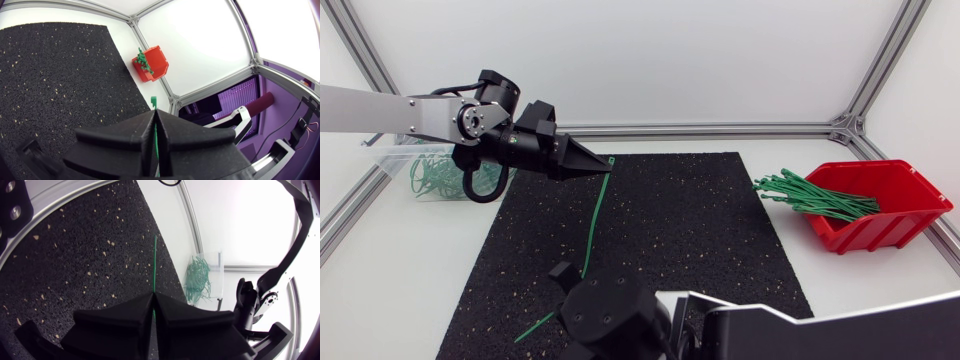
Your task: Take a green cable tie from the red box, thread the tail through the head to close it, then place it in the transparent bin on the left.
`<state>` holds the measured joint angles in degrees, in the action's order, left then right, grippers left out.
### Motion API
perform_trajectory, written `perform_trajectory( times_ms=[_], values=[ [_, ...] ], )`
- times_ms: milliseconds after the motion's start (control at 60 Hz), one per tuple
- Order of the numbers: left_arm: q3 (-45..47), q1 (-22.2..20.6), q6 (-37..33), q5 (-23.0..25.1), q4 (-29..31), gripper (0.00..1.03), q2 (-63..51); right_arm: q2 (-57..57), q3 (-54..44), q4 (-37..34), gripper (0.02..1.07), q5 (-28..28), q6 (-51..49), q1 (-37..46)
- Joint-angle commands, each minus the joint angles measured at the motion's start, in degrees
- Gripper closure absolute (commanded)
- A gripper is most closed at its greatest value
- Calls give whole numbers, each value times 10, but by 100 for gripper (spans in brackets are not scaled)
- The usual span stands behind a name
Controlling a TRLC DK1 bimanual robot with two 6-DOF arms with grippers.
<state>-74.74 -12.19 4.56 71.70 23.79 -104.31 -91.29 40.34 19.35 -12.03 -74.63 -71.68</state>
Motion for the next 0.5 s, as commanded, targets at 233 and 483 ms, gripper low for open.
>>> perform_trajectory(
  times_ms=[233, 483],
  values=[
    [25, 2, -52, -2, 7, 100, 32, 5, 127, -226, 101, 179, 224, 99],
    [48, -2, -71, -13, -6, 100, 55, -16, 213, -396, 101, 355, 337, 170]
  ],
)
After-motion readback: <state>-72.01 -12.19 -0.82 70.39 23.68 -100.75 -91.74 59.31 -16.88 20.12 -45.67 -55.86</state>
